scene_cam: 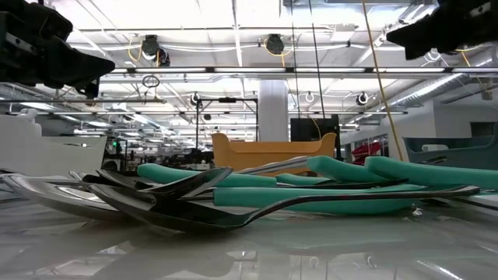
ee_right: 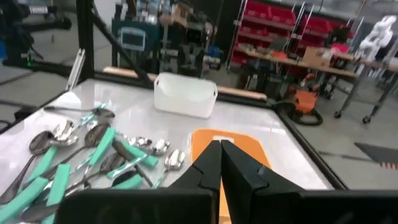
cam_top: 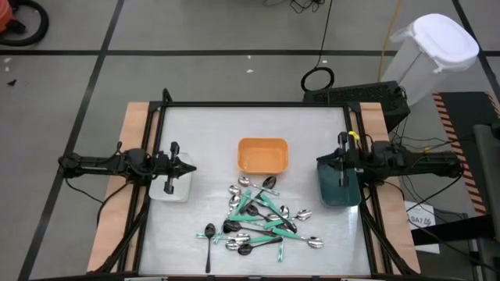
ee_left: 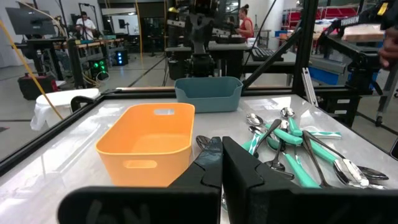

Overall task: Sort silverware by color (type)
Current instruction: Put the white spoon into the blue bin

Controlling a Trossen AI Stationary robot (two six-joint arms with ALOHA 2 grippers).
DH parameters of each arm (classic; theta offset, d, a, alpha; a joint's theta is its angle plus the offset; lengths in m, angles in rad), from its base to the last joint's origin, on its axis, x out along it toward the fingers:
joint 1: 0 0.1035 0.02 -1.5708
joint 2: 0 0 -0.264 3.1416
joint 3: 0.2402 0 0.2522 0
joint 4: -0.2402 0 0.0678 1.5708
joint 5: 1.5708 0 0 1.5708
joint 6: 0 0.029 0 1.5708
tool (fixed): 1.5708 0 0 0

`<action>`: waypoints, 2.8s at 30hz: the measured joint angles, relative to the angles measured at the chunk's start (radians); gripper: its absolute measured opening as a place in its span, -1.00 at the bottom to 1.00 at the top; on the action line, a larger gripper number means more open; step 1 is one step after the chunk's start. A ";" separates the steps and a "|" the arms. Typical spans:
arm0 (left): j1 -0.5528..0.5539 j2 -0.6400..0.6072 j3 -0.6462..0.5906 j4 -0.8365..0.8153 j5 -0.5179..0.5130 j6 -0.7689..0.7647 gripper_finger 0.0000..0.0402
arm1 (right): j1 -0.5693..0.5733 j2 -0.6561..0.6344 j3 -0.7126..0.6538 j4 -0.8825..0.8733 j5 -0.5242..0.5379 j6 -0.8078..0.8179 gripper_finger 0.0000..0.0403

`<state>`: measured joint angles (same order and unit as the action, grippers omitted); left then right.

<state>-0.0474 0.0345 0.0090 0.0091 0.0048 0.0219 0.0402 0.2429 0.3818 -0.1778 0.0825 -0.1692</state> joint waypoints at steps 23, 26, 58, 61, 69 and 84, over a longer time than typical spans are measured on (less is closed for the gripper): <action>0.000 0.000 0.000 0.001 0.000 0.000 -1.00 | 0.000 0.601 0.912 -0.368 0.126 0.001 -0.97; 0.000 0.000 0.000 0.001 0.000 0.000 -1.00 | 0.001 0.693 1.066 -0.442 0.126 0.011 -0.97; 0.000 0.000 -0.001 0.074 -0.007 0.001 -1.00 | 0.143 1.244 1.617 -1.132 0.122 0.552 -0.97; 0.000 0.000 0.001 0.194 -0.014 -0.056 -1.00 | 0.166 1.274 1.617 -1.177 0.123 0.572 -0.97; 0.000 0.082 0.312 -0.188 -0.028 -0.083 -1.00 | 0.200 1.335 1.617 -1.181 0.124 0.444 -0.97; 0.000 0.631 1.117 -0.639 -0.058 -0.028 -1.00 | 0.190 1.421 1.616 -1.191 0.070 0.337 -0.97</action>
<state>-0.0475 0.6654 1.1263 -0.6302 -0.0536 -0.0062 0.2302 1.6642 1.9980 -1.3685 0.1525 0.1680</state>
